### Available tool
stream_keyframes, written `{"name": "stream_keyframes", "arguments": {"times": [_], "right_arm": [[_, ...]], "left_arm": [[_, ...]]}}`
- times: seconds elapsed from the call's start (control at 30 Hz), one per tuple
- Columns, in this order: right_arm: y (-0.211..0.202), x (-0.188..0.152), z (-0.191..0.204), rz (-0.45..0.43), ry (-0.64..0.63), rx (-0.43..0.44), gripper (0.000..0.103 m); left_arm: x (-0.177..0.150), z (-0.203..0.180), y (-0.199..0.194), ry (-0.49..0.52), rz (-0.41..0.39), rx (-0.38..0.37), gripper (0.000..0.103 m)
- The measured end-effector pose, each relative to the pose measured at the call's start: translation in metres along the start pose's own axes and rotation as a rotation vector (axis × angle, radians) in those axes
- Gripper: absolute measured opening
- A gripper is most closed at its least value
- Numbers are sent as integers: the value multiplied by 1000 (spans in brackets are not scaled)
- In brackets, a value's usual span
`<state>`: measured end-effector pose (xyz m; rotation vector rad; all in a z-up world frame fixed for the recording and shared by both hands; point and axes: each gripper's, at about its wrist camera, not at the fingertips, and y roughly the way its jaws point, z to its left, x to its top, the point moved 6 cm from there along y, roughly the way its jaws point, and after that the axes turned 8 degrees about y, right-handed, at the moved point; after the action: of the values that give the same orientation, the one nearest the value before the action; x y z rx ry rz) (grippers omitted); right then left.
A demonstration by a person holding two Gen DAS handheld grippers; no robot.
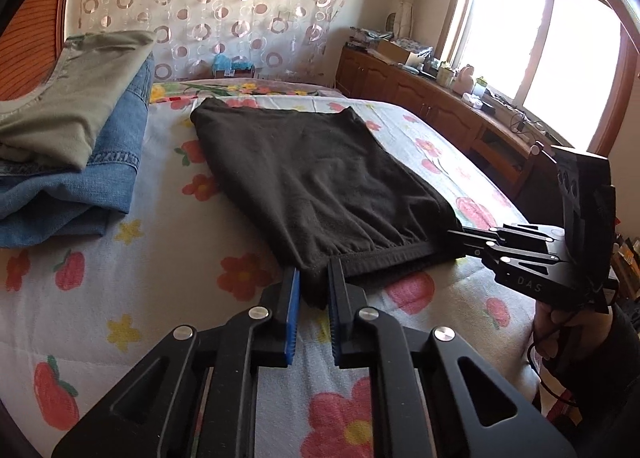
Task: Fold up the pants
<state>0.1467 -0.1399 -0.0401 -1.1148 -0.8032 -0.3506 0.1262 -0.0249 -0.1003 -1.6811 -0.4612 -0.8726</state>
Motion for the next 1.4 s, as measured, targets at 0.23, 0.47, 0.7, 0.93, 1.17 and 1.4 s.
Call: {"name": "stream_keyframes", "arguments": {"times": [0.23, 0.47, 0.7, 0.93, 1.17, 1.4], "right_arm": [[-20, 6, 9, -34, -24, 21, 9], [-40, 8, 9, -74, -19, 43, 9], [-52, 5, 9, -94, -9, 60, 9], [-65, 5, 11, -119, -10, 73, 9], [-85, 12, 13, -158, -12, 88, 9], [-102, 14, 16, -189, -27, 97, 9]], "left_arm": [[13, -4, -20, 9, -55, -14, 13], [23, -8, -28, 33, -81, -15, 13], [27, -9, -37, 42, -98, -19, 13], [32, -13, -48, 56, -125, -16, 13], [38, -14, -59, 73, -151, -12, 13], [46, -17, -71, 87, -177, -12, 13]]}}
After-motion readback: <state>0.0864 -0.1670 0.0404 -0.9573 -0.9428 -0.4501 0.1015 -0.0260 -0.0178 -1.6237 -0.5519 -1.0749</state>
